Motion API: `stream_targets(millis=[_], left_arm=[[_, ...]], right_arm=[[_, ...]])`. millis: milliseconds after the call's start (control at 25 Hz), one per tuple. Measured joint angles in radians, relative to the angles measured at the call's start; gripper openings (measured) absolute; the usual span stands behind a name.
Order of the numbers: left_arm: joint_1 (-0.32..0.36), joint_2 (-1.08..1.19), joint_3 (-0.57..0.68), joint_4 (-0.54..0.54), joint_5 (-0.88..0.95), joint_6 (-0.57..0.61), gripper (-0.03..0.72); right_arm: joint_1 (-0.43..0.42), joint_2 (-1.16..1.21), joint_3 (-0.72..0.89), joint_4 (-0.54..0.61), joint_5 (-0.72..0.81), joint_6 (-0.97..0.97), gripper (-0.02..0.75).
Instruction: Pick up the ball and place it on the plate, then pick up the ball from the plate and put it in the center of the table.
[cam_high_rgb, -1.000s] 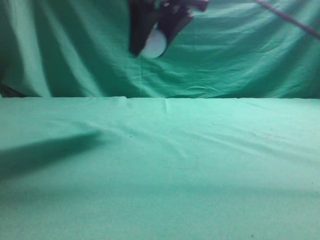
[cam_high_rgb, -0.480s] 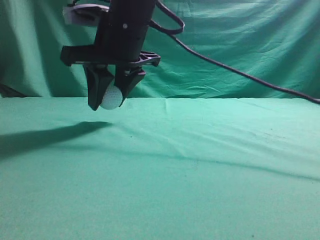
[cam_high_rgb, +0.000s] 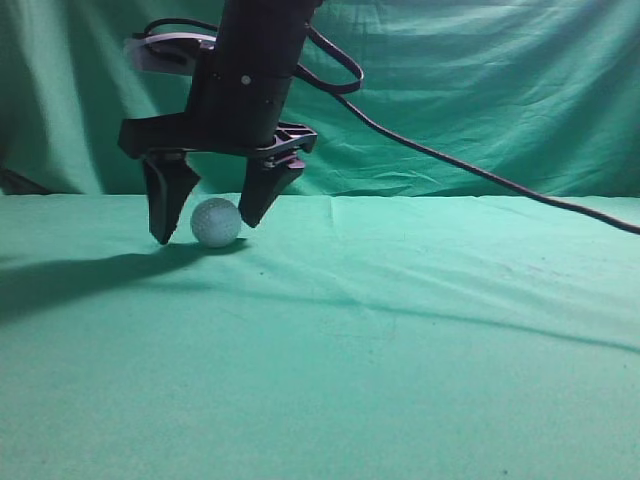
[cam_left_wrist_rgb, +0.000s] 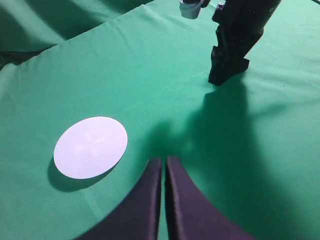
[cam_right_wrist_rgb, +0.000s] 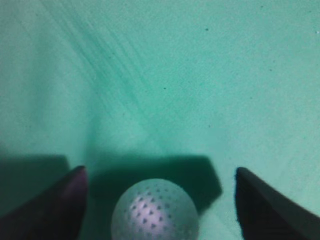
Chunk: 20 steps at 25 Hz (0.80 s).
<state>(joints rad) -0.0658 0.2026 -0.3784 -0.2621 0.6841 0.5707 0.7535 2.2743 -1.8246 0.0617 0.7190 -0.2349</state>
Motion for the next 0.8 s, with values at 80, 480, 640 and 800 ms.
stream_targets(millis=[80, 480, 640, 800], left_arm=[[0.000, 0.000, 0.000, 0.000, 0.000, 0.000, 0.000], [0.000, 0.000, 0.000, 0.000, 0.000, 0.000, 0.000], [0.000, 0.000, 0.000, -0.003, 0.000, 0.000, 0.000], [0.000, -0.002, 0.000, -0.045, 0.000, 0.000, 0.000]], right_arm=[[0.000, 0.000, -0.020, 0.000, 0.022, 0.000, 0.589], [0.000, -0.152, -0.329, -0.051, 0.476, 0.006, 0.083], [0.000, -0.281, -0.361, -0.054, 0.532, 0.026, 0.000], [0.000, -0.413, -0.359, -0.059, 0.543, 0.066, 0.000]])
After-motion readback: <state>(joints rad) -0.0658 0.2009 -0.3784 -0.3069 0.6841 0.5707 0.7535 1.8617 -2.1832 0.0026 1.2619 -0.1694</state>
